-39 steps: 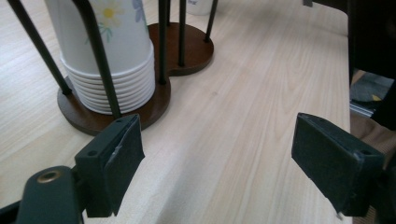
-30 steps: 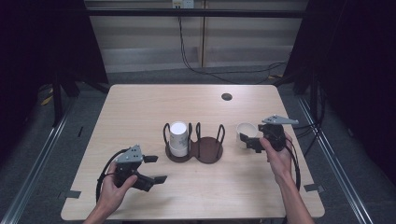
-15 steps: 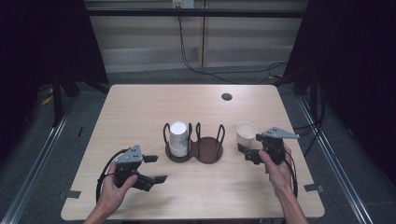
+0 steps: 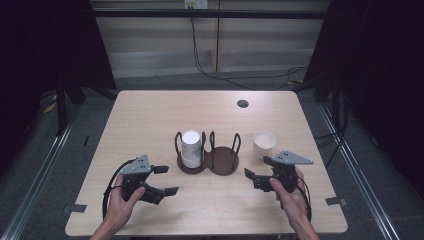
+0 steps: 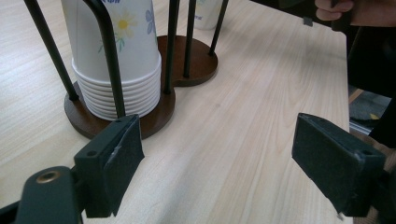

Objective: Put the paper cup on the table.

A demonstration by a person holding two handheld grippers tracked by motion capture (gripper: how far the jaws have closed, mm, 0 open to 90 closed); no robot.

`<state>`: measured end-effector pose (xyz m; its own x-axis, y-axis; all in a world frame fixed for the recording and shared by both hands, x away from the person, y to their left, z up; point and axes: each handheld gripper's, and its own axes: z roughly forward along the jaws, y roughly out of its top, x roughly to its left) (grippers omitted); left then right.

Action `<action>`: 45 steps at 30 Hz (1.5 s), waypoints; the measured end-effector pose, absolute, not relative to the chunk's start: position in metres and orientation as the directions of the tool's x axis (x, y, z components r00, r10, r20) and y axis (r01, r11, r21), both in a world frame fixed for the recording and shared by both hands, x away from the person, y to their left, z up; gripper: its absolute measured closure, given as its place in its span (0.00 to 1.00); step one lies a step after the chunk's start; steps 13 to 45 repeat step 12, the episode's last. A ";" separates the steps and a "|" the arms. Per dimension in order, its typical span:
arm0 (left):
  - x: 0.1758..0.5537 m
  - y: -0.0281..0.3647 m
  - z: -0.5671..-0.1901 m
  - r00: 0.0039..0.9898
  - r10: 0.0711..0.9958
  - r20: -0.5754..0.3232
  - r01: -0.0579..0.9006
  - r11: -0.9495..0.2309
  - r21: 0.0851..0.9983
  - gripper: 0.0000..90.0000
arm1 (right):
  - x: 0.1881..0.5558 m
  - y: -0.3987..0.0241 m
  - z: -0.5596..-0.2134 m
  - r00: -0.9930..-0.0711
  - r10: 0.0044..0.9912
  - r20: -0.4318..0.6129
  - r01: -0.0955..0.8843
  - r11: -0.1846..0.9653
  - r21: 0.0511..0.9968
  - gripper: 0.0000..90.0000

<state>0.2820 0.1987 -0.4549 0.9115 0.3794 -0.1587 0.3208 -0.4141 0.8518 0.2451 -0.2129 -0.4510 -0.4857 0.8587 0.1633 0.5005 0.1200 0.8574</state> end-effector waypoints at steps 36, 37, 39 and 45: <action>0.282 0.200 -0.457 0.904 0.394 -0.167 0.334 -0.406 0.851 0.18 | 0.231 -0.209 -0.465 -0.482 0.860 0.168 0.498 0.111 0.860 0.16; 0.282 0.200 -0.457 0.904 0.394 -0.167 0.334 -0.406 0.851 0.18 | 0.231 -0.209 -0.465 -0.482 0.860 0.168 0.498 0.111 0.860 0.16; 0.282 0.200 -0.457 0.904 0.394 -0.167 0.334 -0.406 0.851 0.18 | 0.231 -0.209 -0.465 -0.482 0.860 0.168 0.498 0.111 0.860 0.16; 0.282 0.200 -0.457 0.904 0.394 -0.167 0.334 -0.406 0.851 0.18 | 0.231 -0.209 -0.465 -0.482 0.860 0.168 0.498 0.111 0.860 0.16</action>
